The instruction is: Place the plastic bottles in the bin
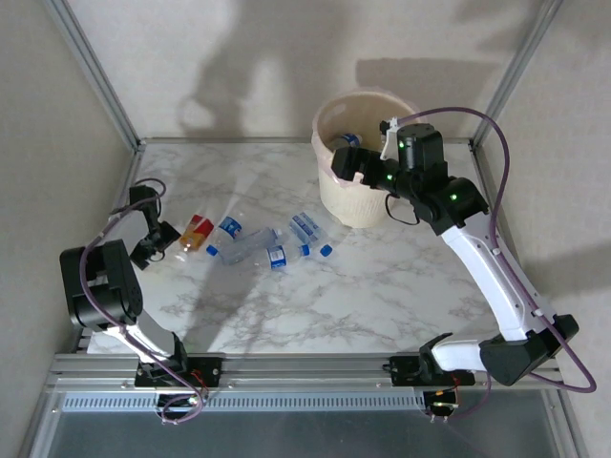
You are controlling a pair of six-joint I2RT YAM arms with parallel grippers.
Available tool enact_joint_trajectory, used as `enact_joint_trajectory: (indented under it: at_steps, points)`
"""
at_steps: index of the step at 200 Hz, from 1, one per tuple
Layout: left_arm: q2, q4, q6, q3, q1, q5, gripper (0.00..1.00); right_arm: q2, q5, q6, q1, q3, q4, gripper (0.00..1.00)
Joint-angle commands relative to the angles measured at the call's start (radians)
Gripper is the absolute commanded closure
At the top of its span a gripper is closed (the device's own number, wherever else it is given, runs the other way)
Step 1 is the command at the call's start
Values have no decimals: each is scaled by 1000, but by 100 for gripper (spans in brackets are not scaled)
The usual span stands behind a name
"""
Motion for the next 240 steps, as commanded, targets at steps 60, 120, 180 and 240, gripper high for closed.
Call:
enact_joint_trajectory:
  at_steps: [60, 120, 180, 240]
  points:
    - [-183, -50, 1, 28, -83, 102, 0, 60, -28, -32, 8, 42, 37, 3]
    - [14, -72, 152, 205, -188, 11, 1, 86, -47, -4, 7, 59, 46, 4]
    - [171, -44, 186, 270, -216, 23, 4, 79, -36, 26, 9, 67, 30, 4]
    - [287, -38, 200, 318, -220, 27, 5, 67, -29, 41, 9, 68, 17, 3]
